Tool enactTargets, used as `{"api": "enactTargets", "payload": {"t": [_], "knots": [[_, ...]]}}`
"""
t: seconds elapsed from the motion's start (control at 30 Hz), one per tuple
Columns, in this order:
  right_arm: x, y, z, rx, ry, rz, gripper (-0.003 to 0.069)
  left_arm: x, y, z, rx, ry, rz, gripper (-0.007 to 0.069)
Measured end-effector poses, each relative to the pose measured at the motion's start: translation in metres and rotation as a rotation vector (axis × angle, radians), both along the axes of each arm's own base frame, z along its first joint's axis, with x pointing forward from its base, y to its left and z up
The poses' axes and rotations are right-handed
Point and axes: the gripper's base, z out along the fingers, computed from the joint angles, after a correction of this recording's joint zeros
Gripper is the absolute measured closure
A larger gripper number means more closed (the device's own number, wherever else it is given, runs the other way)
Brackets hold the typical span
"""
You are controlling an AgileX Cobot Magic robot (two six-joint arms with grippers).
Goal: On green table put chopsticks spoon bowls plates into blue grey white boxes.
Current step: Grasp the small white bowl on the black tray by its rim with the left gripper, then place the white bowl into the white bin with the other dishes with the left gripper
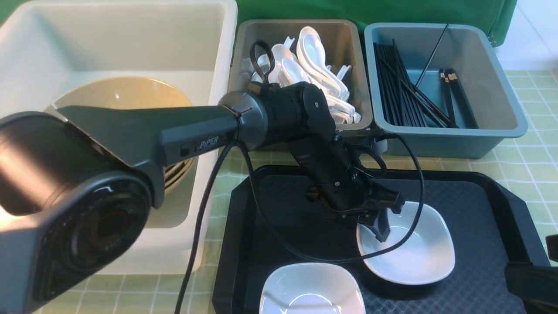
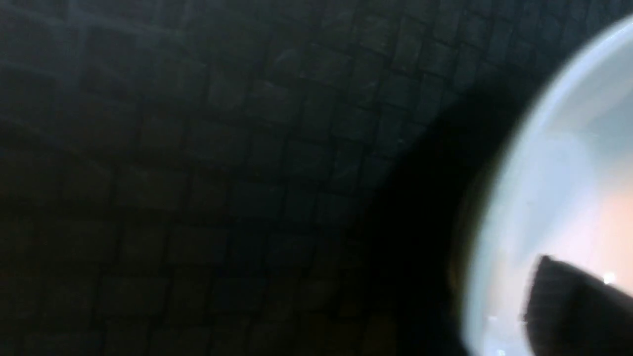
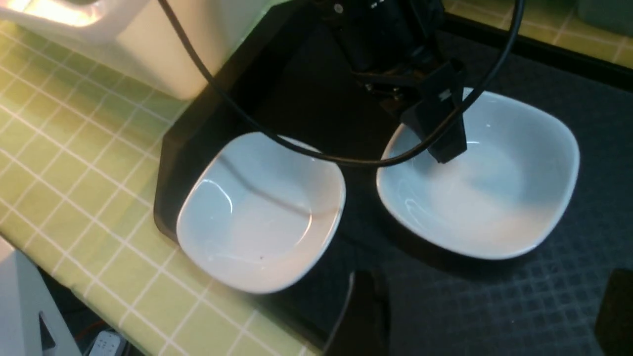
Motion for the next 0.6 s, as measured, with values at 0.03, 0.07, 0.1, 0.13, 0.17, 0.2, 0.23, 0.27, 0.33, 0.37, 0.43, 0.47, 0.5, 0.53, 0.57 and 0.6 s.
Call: {"api": "enactTargets", "payload": {"t": [0.03,0.07,0.1,0.13,0.17,0.2,0.23,0.27,0.33,0.37,0.43,0.47,0.5,0.53,0.57,0.6], "knots": [[0.0,0.0,0.0,-0.002,0.002,0.001,0.0078,0.003,0.004,0.0,-0.001,0.003,0.012,0.0493],[0.0,0.0,0.0,-0.004,0.001,0.001,0.0078,0.006,0.006,0.002,-0.004,0.005,0.019,0.0535],[0.0,0.0,0.0,-0.004,0.002,0.001,0.0077,0.008,0.01,0.005,-0.01,0.011,0.027,0.0575],[0.0,0.0,0.0,-0.005,0.002,0.001,0.0077,0.01,0.015,0.009,-0.018,0.023,0.034,0.0599],[0.0,0.0,0.0,-0.005,0.002,0.001,0.0077,0.012,0.02,0.016,-0.034,0.029,0.035,0.061],[0.0,0.0,0.0,-0.005,0.003,0.002,0.0077,0.016,0.029,0.03,-0.062,0.023,0.034,0.0608],[0.0,0.0,-0.001,-0.006,0.005,0.002,0.0077,0.016,0.031,0.033,-0.066,0.022,0.033,0.0608],[0.0,0.0,-0.001,-0.006,0.006,0.003,0.0077,0.018,0.037,0.045,-0.092,0.011,0.031,0.0609],[-0.001,0.0,-0.001,-0.006,0.006,0.003,0.0077,0.021,0.066,0.1,-0.206,-0.042,0.041,0.0609],[-0.001,0.0,-0.001,-0.006,0.006,0.003,0.0077,0.02,0.069,0.105,-0.213,-0.042,0.038,0.0609],[0.0,0.0,0.0,-0.004,-0.002,0.0,0.0077,0.015,0.096,0.151,-0.275,-0.116,0.051,0.0609],[0.0,0.001,0.001,0.0,-0.022,0.017,0.0077,0.006,0.123,0.185,-0.302,-0.191,0.082,0.0609],[0.0,0.001,0.003,0.005,-0.028,0.023,0.0077,0.006,0.129,0.189,-0.303,-0.202,0.094,0.0609],[-0.001,0.005,0.01,0.011,-0.081,0.089,0.0077,-0.006,0.158,0.216,-0.306,-0.278,0.138,0.0609],[-0.002,0.008,0.017,0.018,-0.133,0.146,0.0077,-0.018,0.18,0.231,-0.3,-0.331,0.17,0.0609],[-0.003,0.01,0.02,0.034,-0.144,0.155,0.0077,-0.022,0.188,0.235,-0.299,-0.348,0.184,0.0609]]}}
